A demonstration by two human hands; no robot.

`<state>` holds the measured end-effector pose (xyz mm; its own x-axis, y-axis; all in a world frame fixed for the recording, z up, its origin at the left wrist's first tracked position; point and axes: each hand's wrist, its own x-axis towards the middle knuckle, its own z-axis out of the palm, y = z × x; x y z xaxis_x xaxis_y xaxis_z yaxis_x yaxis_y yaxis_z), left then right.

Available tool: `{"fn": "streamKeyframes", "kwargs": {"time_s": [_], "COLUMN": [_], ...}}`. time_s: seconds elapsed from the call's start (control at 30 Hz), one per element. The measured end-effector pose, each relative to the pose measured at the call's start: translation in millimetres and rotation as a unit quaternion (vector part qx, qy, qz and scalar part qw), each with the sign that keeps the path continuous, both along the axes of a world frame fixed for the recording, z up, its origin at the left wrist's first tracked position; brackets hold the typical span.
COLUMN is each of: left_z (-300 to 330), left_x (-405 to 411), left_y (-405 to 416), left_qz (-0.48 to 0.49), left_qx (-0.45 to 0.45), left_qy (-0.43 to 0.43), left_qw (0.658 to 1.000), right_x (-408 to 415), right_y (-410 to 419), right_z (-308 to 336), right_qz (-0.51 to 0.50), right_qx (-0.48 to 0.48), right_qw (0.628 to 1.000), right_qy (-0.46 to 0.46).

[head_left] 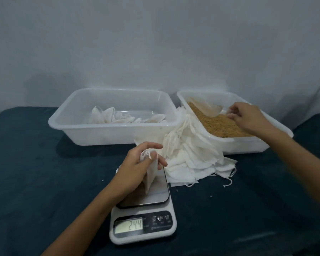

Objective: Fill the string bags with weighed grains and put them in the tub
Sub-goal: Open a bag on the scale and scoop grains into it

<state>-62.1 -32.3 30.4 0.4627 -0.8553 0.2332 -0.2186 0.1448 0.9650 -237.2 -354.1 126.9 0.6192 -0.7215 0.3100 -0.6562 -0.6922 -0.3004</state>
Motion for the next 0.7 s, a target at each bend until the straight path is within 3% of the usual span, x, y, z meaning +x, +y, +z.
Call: {"fn": "streamKeyframes", "kwargs": {"time_s": [0.23, 0.53, 0.63, 0.7], "left_z": [-1, 6, 6, 6], "left_x": [1, 1, 0, 0], "left_y": [0, 0, -1, -2], "left_qz": [0.009, 0.059, 0.084, 0.103], "left_qx": [-0.041, -0.102, -0.108, -0.11], "left_qy": [-0.009, 0.027, 0.017, 0.009], "left_qw": [0.999, 0.993, 0.99, 0.989], "right_x": [0, 11, 13, 20], "right_y": [-41, -46, -33, -8], "right_z": [-29, -42, -37, -29], "right_qz": [-0.126, -0.106, -0.132, -0.107], "right_qx": [0.002, 0.064, -0.025, -0.125], "right_qw": [0.986, 0.973, 0.973, 0.981], "right_qy": [0.111, 0.196, 0.188, 0.099]}}
